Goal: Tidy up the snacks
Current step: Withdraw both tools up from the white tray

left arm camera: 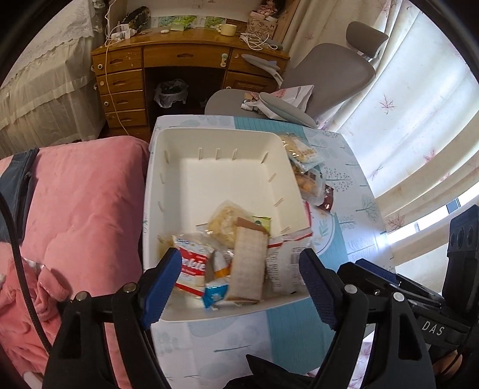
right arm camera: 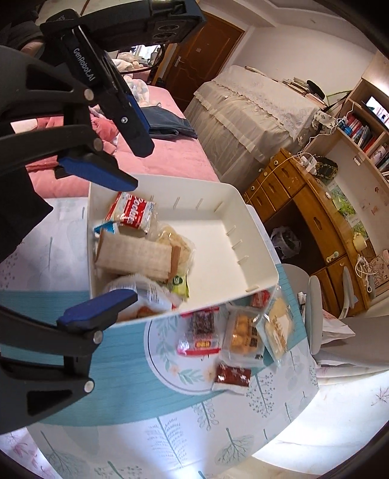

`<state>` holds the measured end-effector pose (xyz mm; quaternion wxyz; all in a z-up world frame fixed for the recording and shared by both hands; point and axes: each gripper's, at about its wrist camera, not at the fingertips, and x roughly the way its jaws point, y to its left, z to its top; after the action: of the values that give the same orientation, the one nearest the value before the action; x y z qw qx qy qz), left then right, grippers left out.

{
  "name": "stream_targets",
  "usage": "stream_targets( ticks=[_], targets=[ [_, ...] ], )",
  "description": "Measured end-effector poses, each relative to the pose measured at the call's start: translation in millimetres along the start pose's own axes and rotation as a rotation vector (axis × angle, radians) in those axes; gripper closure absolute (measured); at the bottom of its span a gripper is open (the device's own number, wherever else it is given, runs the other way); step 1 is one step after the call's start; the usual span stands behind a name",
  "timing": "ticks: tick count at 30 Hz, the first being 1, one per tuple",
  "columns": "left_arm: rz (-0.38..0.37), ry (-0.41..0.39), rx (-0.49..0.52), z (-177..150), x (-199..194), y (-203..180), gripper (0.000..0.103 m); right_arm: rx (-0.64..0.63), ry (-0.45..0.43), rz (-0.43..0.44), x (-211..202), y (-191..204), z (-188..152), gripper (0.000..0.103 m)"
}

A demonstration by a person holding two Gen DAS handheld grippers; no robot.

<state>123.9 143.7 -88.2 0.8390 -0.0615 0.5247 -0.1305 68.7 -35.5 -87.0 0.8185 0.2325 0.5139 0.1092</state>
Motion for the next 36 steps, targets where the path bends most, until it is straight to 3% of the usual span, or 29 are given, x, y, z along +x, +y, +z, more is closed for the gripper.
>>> stream_targets(
  ticks=[18,28,31,36],
  targets=[
    [0.007,-0.061,-0.111,-10.1,6.3,-99.3,0.024,-0.175,0.029,-0.004,-58.7,-61.9,29.6,0.035],
    [-0.004,-0.084,-0.186,-11.9,35.7,-145.6,0.024,-0.295,0.009,-0.036,-80.0,-101.3,57.7,0.034],
    [-0.009,-0.092,-0.209,-10.2,49.1,-157.7,0.024,-0.32,0.004,-0.056,-80.0,-115.0,70.4,0.028],
    [0.006,-0.115,-0.243,-4.0,70.3,-175.1,0.024,-0.351,0.0,-0.077,-75.2,-135.8,94.9,0.027]
  ],
)
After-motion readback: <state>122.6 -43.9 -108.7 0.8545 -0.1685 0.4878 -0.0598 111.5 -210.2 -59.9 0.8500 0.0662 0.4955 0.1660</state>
